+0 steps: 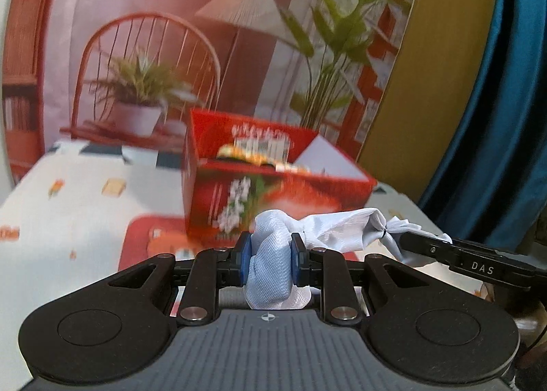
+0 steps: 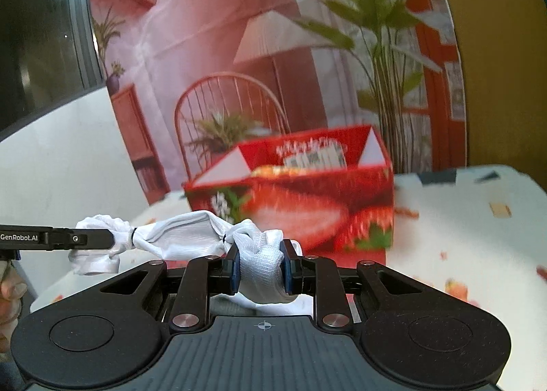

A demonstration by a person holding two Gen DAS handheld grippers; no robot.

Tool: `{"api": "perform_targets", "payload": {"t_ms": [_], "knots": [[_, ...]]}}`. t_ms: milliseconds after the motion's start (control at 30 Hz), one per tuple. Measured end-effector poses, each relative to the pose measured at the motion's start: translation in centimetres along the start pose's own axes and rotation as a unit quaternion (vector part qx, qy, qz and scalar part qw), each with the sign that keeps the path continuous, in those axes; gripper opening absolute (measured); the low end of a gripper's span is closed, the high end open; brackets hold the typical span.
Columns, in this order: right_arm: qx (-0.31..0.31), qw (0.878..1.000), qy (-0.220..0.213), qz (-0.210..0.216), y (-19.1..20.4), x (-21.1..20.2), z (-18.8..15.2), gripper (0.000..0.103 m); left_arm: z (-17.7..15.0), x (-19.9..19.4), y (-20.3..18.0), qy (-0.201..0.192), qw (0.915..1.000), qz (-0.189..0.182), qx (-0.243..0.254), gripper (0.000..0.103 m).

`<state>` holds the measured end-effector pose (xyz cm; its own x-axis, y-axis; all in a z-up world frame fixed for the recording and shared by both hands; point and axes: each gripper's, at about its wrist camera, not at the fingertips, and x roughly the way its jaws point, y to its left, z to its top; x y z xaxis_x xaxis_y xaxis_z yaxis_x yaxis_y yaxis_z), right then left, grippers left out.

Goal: Organize soft objects
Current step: 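Carry the white socks into the red box and open both tools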

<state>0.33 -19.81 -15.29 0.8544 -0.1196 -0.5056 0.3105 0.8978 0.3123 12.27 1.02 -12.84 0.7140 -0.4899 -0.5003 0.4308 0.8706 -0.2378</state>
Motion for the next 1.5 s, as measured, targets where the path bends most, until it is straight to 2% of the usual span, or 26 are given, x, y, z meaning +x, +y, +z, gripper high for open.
{"api": "perform_targets", "payload": {"t_ms": [300, 533, 833, 1167, 1300, 1400, 1433, 1500], "knots": [[-0.017, 0.999, -0.039, -0.017, -1.6, 4.1, 5.7, 0.021, 5.9, 4.1, -1.0, -0.023, 0.9994, 0.009, 0.022, 0.024], [-0.015, 0.998, -0.045, -0.036, -4.1, 8.3, 8.5, 0.021, 9.2, 9.4, -1.0, -0.013, 0.9995, 0.015, 0.026, 0.024], [-0.001, 0.998, -0.023, -0.052, -7.3, 14.0, 9.0, 0.021, 10.3, 15.9, 0.3, 0.024, 0.999, 0.024, 0.029, 0.024], [-0.005, 0.998, -0.011, -0.058, -9.2, 17.3, 8.2, 0.023, 9.9, 19.9, 1.1, 0.058, 0.9968, 0.035, 0.041, 0.025], [-0.002, 0.998, -0.015, -0.055, -9.4, 17.7, 8.0, 0.03, 9.7, 20.5, 1.0, 0.064, 0.9959, 0.038, 0.051, 0.032], [-0.012, 0.998, -0.019, -0.055, -9.0, 17.5, 7.8, 0.035, 9.7, 20.2, 0.8, 0.062, 0.9955, 0.04, 0.06, 0.049], [-0.016, 0.998, -0.021, -0.055, -8.8, 17.4, 7.8, 0.04, 9.8, 19.9, 0.8, 0.058, 0.9956, 0.04, 0.062, 0.056], [-0.024, 0.998, -0.022, -0.056, -8.2, 17.1, 7.8, 0.049, 10.0, 19.3, 0.7, 0.053, 0.9959, 0.036, 0.063, 0.061]]}}
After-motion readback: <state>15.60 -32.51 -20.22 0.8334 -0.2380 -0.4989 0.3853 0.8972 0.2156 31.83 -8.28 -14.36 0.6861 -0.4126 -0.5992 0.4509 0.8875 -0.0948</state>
